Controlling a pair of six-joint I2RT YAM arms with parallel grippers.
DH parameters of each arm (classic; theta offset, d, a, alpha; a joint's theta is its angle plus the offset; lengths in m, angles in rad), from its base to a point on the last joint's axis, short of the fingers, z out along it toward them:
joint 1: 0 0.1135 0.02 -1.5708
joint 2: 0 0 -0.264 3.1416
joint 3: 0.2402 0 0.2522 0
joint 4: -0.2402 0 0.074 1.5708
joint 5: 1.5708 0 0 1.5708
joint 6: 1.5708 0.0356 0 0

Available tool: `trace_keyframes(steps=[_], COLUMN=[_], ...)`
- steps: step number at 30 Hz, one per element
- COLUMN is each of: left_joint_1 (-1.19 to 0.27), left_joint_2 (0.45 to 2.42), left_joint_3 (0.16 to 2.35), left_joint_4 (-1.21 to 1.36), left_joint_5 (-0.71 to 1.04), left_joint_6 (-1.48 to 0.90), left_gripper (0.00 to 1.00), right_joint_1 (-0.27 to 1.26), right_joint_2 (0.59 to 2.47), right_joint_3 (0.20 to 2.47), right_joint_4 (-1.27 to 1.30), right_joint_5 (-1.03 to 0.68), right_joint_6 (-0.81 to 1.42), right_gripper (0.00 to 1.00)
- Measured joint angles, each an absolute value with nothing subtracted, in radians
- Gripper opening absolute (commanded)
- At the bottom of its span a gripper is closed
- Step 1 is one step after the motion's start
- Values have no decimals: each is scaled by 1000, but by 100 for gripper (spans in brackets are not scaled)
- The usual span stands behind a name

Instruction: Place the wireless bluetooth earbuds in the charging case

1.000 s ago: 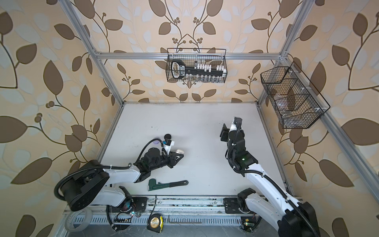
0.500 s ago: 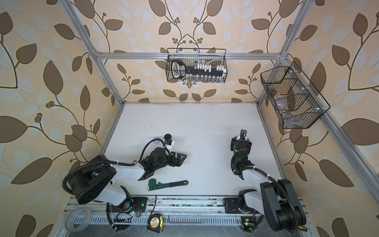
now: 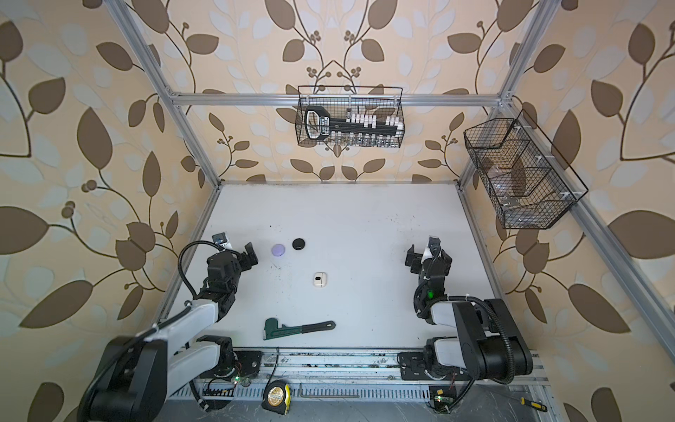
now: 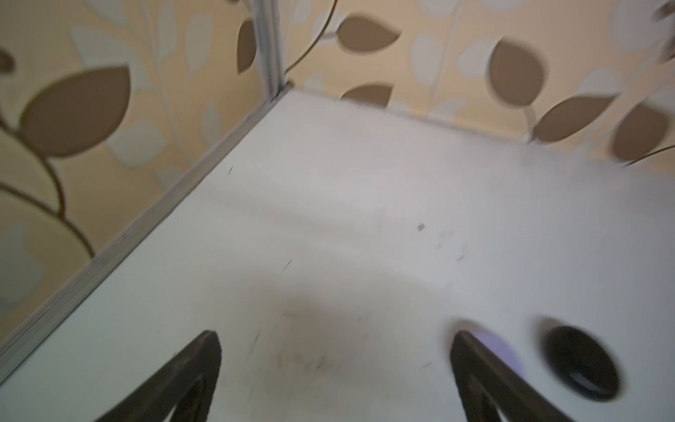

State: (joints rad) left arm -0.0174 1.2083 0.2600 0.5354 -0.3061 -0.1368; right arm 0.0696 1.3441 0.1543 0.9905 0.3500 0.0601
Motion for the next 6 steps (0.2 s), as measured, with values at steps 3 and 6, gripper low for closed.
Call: trace_keyframes(steps=[3,6], left_joint_1=[42,86], left_joint_2=[1419,1509], left_joint_3=[263,283], left_joint_4=[686,709], left_joint_5=[-263,-206], left_joint_6=[-131,-130], left_gripper=[99,99], right_joint_1=[77,75], right_joint_2=[1343,1342], right_joint_3=[155,155], right_joint_4=[1010,1013], right_joint_5=[338,327], right_joint_6=[55,54], right_gripper=[100,100])
